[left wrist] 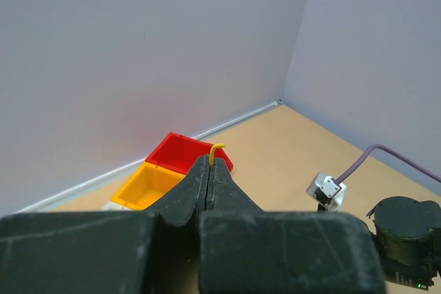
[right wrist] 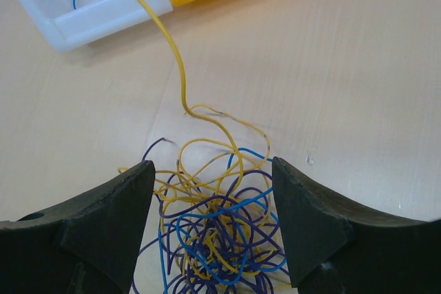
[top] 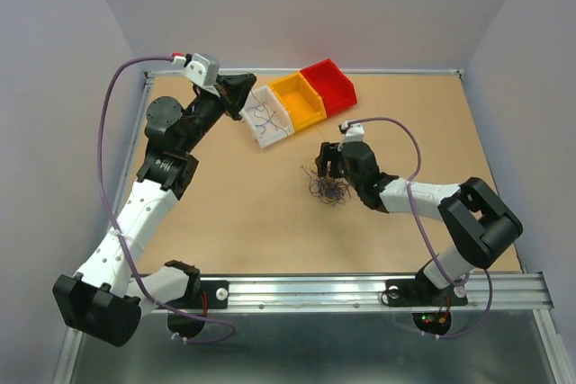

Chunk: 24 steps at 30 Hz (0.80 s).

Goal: Untangle the cables

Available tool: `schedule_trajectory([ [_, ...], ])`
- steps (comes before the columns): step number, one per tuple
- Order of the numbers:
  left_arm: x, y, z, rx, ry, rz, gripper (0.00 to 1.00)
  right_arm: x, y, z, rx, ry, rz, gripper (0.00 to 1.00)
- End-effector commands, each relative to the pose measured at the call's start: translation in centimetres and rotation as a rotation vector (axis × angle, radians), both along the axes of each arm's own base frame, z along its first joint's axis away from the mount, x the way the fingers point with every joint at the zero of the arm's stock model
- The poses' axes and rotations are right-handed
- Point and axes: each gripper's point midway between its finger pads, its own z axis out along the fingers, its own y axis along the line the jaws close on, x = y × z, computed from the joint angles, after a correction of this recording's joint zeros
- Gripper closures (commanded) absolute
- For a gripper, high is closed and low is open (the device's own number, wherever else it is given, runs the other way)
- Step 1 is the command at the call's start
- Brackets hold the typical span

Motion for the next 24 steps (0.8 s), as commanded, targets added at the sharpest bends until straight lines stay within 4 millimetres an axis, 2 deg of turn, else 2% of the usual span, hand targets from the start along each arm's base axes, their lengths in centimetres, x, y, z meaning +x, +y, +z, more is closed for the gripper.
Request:
schedule_trajectory([
  [1, -0.7, 0.2, 0.6, -0.012, -0.031, -0.011, 1.00, 2.2, 1.1, 3.5, 0.003, -0.102, -0.010, 0.27],
  [3, -0.9, 0.1, 0.7, -0.014, -0.030, -0.017, 1.00, 2.4, 1.4, 3.4, 0.000, -0.100, -0.003, 0.27],
  [8, -1.4, 0.5, 1.2, -0.026, -0.041, -0.021, 1.00, 3.2, 1.8, 2.4, -0.010, -0.080, -0.018, 0.35],
  [11, -2.1, 1.3, 2.0, -0.055, -0.074, 0.005, 1.00, 3.7, 2.2, 2.2, 0.003, -0.068, -0.023, 0.39],
  [14, -3.2, 2.3, 2.9, -0.080, -0.116, 0.026, 1.00, 4.0, 2.0, 1.6, -0.006, -0.058, -0.051, 0.47],
  [15, -3.4, 2.5, 3.1, -0.084, -0.124, 0.032, 1.00, 4.1, 1.8, 1.7, -0.005, -0.059, -0.066, 0.54],
  [16, -3.9, 2.9, 3.4, -0.096, -0.142, 0.039, 1.00, 4.1, 1.8, 1.8, -0.002, -0.060, -0.063, 0.77],
  [18, -4.3, 3.2, 3.7, -0.109, -0.159, 0.046, 1.00, 4.0, 2.1, 2.1, 0.004, -0.062, -0.043, 0.99],
  [22, -4.5, 3.6, 3.0, -0.147, -0.185, 0.056, 1.00, 3.2, 2.7, 3.8, 0.047, -0.078, 0.003, 0.99],
  [24, -4.0, 3.2, 2.0, -0.145, -0.173, 0.039, 1.00, 2.2, 3.0, 5.5, 0.095, -0.092, 0.038, 0.99],
])
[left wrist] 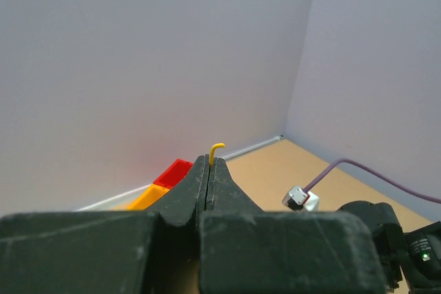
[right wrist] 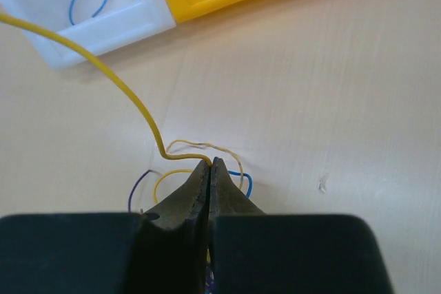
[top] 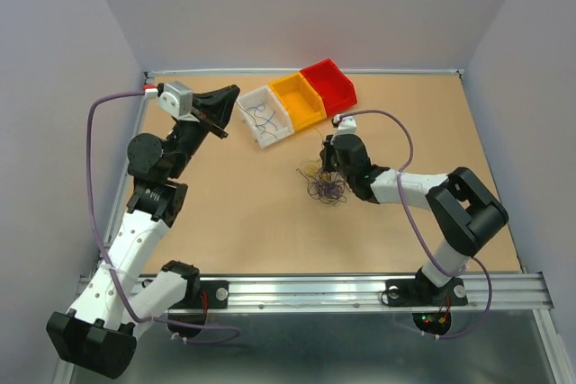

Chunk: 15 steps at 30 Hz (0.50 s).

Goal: Untangle the cables

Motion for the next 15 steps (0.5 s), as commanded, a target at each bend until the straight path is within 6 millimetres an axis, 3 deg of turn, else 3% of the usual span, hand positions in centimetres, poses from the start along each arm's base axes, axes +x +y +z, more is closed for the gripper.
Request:
schedule_trajectory([
  [1, 0.9, -0.7, -0.2, -0.031, -0.041, -0.029, 1.00, -0.6, 1.8, 8.1, 0.164, -0.132, 0.065, 1.00],
  [5, 3.3, -2.8, -3.1, 0.009, 0.038, -0.101, 1.00, -2.3, 1.0, 10.6, 0.209, -0.174, 0.077, 1.00],
  [7, 4.6, -3.2, -4.2, 0.021, 0.072, -0.100, 1.00, -3.2, 0.2, 13.0, 0.244, -0.223, 0.071, 0.99],
  [8, 5.7, -3.4, -5.3, 0.027, 0.103, -0.091, 1.00, -3.6, -0.2, 13.0, 0.247, -0.227, 0.070, 0.99],
  [10, 6.9, -3.7, -6.3, 0.034, 0.136, -0.084, 0.92, -4.3, -0.8, 14.8, 0.275, -0.265, 0.071, 0.99],
  [12, 8.5, -4.4, -7.9, 0.064, 0.199, -0.091, 0.84, -4.9, -1.0, 15.2, 0.288, -0.276, 0.075, 0.99],
  [13, 9.4, -5.0, -9.4, 0.084, 0.240, -0.112, 0.72, -5.2, -1.2, 16.0, 0.304, -0.290, 0.078, 1.00],
  [14, 9.7, -5.3, -9.5, 0.099, 0.254, -0.124, 0.67, -5.4, -1.4, 16.0, 0.307, -0.292, 0.076, 1.00],
  [15, 10.0, -5.7, -10.0, 0.111, 0.268, -0.142, 0.52, -5.6, -1.5, 16.1, 0.311, -0.293, 0.079, 1.00],
])
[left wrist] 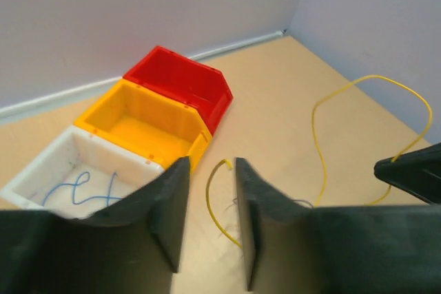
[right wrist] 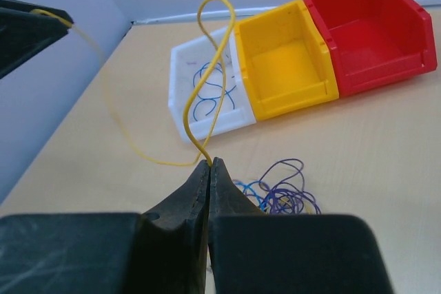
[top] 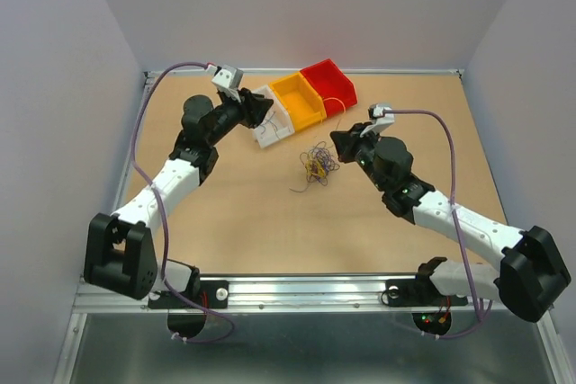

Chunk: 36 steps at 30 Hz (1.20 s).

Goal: Untangle the cables

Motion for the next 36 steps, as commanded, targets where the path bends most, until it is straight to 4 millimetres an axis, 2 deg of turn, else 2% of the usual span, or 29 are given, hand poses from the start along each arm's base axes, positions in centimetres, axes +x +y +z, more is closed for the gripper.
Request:
schedule_trajectory([
  [1, 0.4, -1.7, 3.0, 0.007, -0.060, -0.102, 0.42, -1.1, -0.2, 0.6, 0.033, -0.022, 0.022, 1.00],
  [2, 0.4, -2.1, 2.6, 0.014, -0.051, -0.125, 0.35, -1.3, -0.1, 0.7, 0.039, -0.026, 0.031, 1.00],
  [3, 0.4, -2.4, 2.3, 0.019, -0.041, -0.142, 0.23, -1.5, -0.2, 1.2, 0.045, -0.037, 0.038, 0.99],
  [5, -0.2, -3.3, 2.0, 0.032, -0.038, -0.204, 0.09, -1.9, -0.4, 1.9, 0.055, -0.055, 0.043, 0.99],
  [6, -0.5, -3.5, 1.9, 0.037, -0.043, -0.221, 0.02, -2.1, -0.4, 2.0, 0.054, -0.059, 0.047, 1.00],
  [7, -1.3, -4.3, 1.8, 0.049, -0.054, -0.278, 0.01, -2.2, -0.5, 2.1, 0.056, -0.063, 0.049, 1.00],
  [9, -2.5, -5.4, 1.8, 0.066, -0.075, -0.355, 0.01, -2.4, -0.6, 2.6, 0.064, -0.076, 0.049, 1.00],
  [14, -7.6, -9.8, 0.1, 0.131, -0.130, -0.625, 0.01, -3.2, -0.6, 3.2, 0.070, -0.093, 0.075, 0.99],
  [17, -9.4, -11.6, -1.3, 0.187, -0.179, -0.701, 0.01, -3.4, -1.1, 3.6, 0.075, -0.108, 0.067, 1.00],
  [20, -10.9, -12.6, -2.2, 0.193, -0.179, -0.784, 0.01, -3.6, -1.6, 3.8, 0.082, -0.116, 0.050, 1.00],
  [26, -11.0, -13.4, -3.2, 0.200, -0.160, -0.795, 0.02, -3.7, -1.5, 3.8, 0.080, -0.119, 0.059, 0.99],
  [31, -10.7, -14.4, -4.0, 0.206, -0.130, -0.800, 0.09, -3.9, -1.3, 4.0, 0.083, -0.121, 0.073, 0.99],
  [33, -10.3, -14.8, -4.6, 0.212, -0.111, -0.794, 0.10, -4.0, -1.4, 4.0, 0.082, -0.125, 0.073, 1.00],
  [36, -8.6, -14.6, -4.9, 0.241, -0.089, -0.708, 0.14, -3.6, -1.9, 3.7, 0.066, -0.124, 0.037, 1.00],
])
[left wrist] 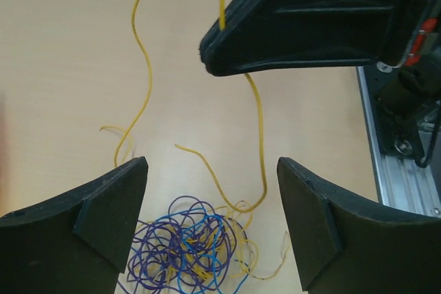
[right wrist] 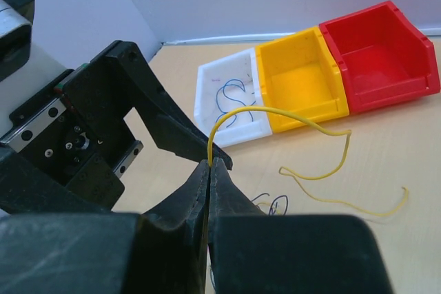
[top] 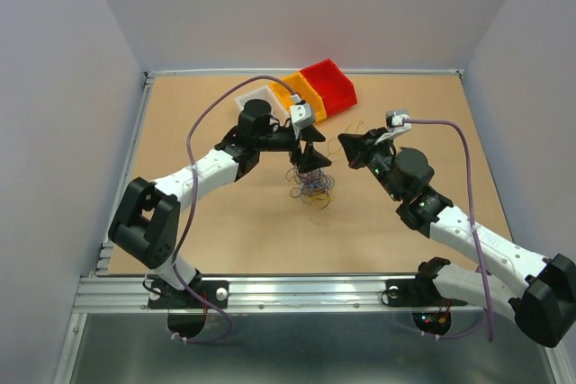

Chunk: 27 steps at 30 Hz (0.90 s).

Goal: Untangle the cables

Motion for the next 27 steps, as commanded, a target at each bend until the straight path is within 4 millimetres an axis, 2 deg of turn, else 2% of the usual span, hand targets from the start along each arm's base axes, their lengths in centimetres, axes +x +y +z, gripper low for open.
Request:
schedule_trajectory([
  [1, 2.6, 0.1, 2.5, -0.011, -0.082, 0.125, 0.14, 0.1, -0.9, 0.1, -0.008, -0.032, -0.047, 0.99],
  [2, 4.7, 1.3, 4.2, -0.052, -0.106, 0.268, 0.13, 0.3, -1.0, 0.3, -0.010, -0.033, -0.055, 1.00],
  [3, 5.3, 2.5, 3.4, -0.056, -0.091, 0.326, 0.09, 0.5, -1.2, -0.1, -0.029, -0.022, -0.074, 1.00],
  [4, 5.8, 3.4, 3.8, -0.079, -0.095, 0.361, 0.09, 0.7, -1.4, 0.1, -0.031, -0.020, -0.088, 1.00],
  [5, 6.1, 4.3, 5.3, -0.131, -0.120, 0.387, 0.09, 1.0, -1.5, 0.2, -0.034, -0.015, -0.103, 0.99],
  [6, 7.1, 6.3, 5.0, -0.151, -0.069, 0.443, 0.08, 1.2, -1.6, 1.1, -0.033, -0.021, -0.114, 0.99],
  [8, 8.0, 8.1, 6.2, -0.199, -0.055, 0.490, 0.07, 1.8, -1.8, 1.7, -0.041, -0.016, -0.143, 0.99],
  [9, 8.8, 9.6, 6.4, -0.225, -0.017, 0.533, 0.07, 2.2, -1.8, 3.4, -0.035, -0.027, -0.153, 0.99],
  [11, 9.5, 10.9, 6.9, -0.250, -0.020, 0.570, 0.07, 3.0, -1.6, 4.1, -0.054, -0.020, -0.173, 0.99],
  [12, 9.8, 11.4, 6.8, -0.252, -0.018, 0.589, 0.07, 3.3, -1.5, 4.7, -0.055, -0.020, -0.178, 1.00],
  [13, 10.1, 11.8, 6.8, -0.252, -0.021, 0.609, 0.06, 3.6, -1.5, 6.5, -0.042, -0.039, -0.188, 1.00],
  [16, 10.5, 11.8, 6.4, -0.246, -0.017, 0.618, 0.06, 4.8, -0.5, 7.6, -0.054, -0.031, -0.188, 0.99],
  [17, 10.8, 11.8, 5.9, -0.240, -0.008, 0.620, 0.06, 5.2, -0.4, 9.6, -0.033, -0.057, -0.191, 0.99],
  [18, 11.0, 11.8, 5.9, -0.239, -0.006, 0.628, 0.06, 6.0, 0.1, 9.4, -0.044, -0.049, -0.198, 0.99],
  [19, 11.6, 12.1, 5.6, -0.234, -0.004, 0.659, 0.06, 6.4, 0.1, 10.9, -0.024, -0.068, -0.213, 1.00],
  [21, 12.1, 12.6, 5.3, -0.230, -0.006, 0.697, 0.04, 7.5, 0.4, 11.6, -0.020, -0.072, -0.222, 0.99],
  [22, 12.5, 13.0, 5.3, -0.230, -0.010, 0.727, 0.03, 8.5, 1.1, 10.9, -0.035, -0.059, -0.216, 1.00],
  [23, 12.7, 13.2, 5.2, -0.229, -0.011, 0.741, 0.03, 9.3, 1.2, 11.2, -0.034, -0.061, -0.225, 0.99],
  [24, 12.8, 13.3, 5.2, -0.228, -0.014, 0.749, 0.02, 9.8, 1.3, 12.7, -0.016, -0.081, -0.229, 0.99],
  [25, 12.9, 13.4, 5.2, -0.228, -0.013, 0.755, 0.02, 10.3, 1.4, 13.4, -0.010, -0.090, -0.234, 1.00],
  [26, 13.1, 13.5, 5.2, -0.228, -0.015, 0.766, 0.02, 11.7, 1.9, 12.5, -0.026, -0.075, -0.241, 0.99],
  [27, 13.2, 13.5, 5.1, -0.226, -0.016, 0.771, 0.02, 12.6, 1.4, 12.6, -0.025, -0.076, -0.258, 0.99],
])
